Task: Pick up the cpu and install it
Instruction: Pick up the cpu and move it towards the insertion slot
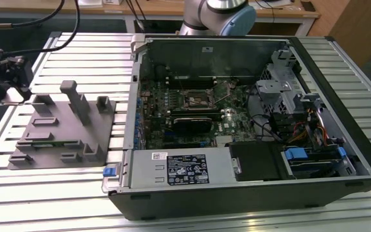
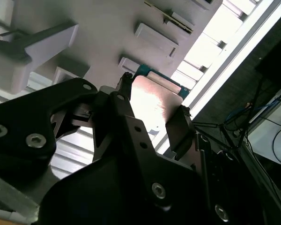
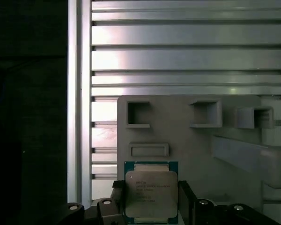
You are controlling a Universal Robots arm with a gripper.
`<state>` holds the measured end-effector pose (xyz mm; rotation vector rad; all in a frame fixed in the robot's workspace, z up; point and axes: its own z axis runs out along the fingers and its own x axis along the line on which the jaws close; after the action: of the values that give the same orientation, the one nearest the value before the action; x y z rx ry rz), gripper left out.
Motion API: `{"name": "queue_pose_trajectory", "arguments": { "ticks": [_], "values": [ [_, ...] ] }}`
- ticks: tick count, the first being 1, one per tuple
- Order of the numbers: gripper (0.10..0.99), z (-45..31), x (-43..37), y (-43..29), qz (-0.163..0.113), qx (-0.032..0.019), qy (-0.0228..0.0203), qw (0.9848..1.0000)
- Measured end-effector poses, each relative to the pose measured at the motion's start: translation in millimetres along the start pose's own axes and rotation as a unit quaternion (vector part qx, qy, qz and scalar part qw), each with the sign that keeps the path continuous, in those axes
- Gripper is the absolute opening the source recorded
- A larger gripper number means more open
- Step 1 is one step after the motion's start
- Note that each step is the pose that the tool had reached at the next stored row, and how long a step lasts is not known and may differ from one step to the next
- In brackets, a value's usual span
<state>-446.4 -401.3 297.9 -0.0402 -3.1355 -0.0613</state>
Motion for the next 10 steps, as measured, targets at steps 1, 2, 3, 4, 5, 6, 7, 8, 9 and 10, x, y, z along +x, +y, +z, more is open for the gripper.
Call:
{"name": "queue_pose_trajectory", "arguments": {
  "ticks": [1, 2, 3, 4, 5, 6, 7, 8, 9, 10],
  "values": [
    [0.541, -3.9, 0.0, 0.2, 0.000, 0.0000, 0.0000, 1.0000],
    [0.541, -8.0, 0.1, 0.4, 0.000, 0.0000, 0.0000, 1.0000],
    [0.541, -12.2, 0.1, 0.6, 0.000, 0.0000, 0.0000, 1.0000],
    [0.541, -16.2, 0.1, 0.9, 0.000, 0.0000, 0.0000, 1.0000],
    [0.541, -20.2, 0.1, 1.1, 0.000, 0.0000, 0.0000, 1.0000],
    [0.541, -24.2, 0.2, 1.4, 0.000, 0.0000, 0.0000, 1.0000],
    [0.541, -28.4, 0.2, 1.6, 0.000, 0.0000, 0.0000, 1.0000],
    [0.541, -33.0, 0.2, 1.8, 0.000, 0.0000, 0.0000, 1.0000],
    [0.541, -36.9, 0.2, 1.9, 0.000, 0.0000, 0.0000, 1.0000],
    [0.541, -40.9, 0.3, 2.1, 0.000, 0.0000, 0.0000, 1.0000]
  ]
}}
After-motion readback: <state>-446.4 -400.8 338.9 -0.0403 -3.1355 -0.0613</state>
